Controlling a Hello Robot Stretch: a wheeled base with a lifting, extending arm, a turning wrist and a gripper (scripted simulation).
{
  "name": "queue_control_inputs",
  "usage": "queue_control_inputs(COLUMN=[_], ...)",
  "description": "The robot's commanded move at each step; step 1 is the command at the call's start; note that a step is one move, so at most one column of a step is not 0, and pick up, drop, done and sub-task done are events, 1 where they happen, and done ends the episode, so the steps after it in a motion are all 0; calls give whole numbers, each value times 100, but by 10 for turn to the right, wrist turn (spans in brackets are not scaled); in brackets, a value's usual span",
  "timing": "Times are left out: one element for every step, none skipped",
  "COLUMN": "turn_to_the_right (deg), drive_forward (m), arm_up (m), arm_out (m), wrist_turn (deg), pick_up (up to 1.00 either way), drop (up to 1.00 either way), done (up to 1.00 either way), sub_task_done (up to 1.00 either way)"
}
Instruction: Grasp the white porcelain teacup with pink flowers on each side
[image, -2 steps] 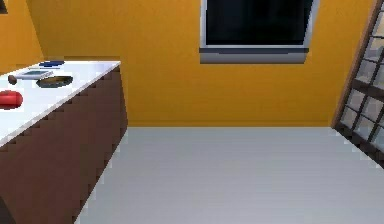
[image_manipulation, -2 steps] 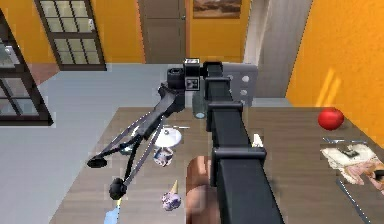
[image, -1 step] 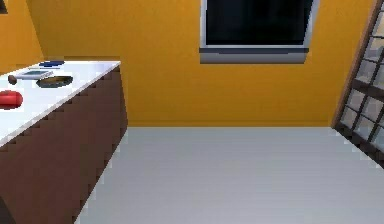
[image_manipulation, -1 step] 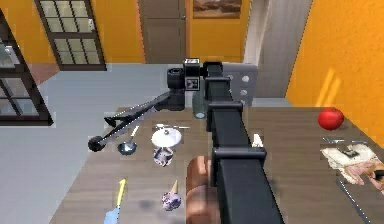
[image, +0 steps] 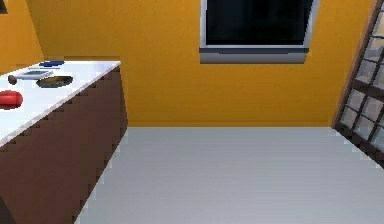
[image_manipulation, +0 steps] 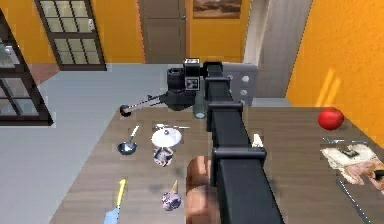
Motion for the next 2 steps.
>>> queue_control_inputs(turn_to_the_right=[0,0], drive_forward=[0,0], arm_up=[0,-30], arm_out=[0,0], wrist_turn=[150,0], pick_up=[0,0], drop=[0,0], done=[0,0], sub_task_done=[0,0])
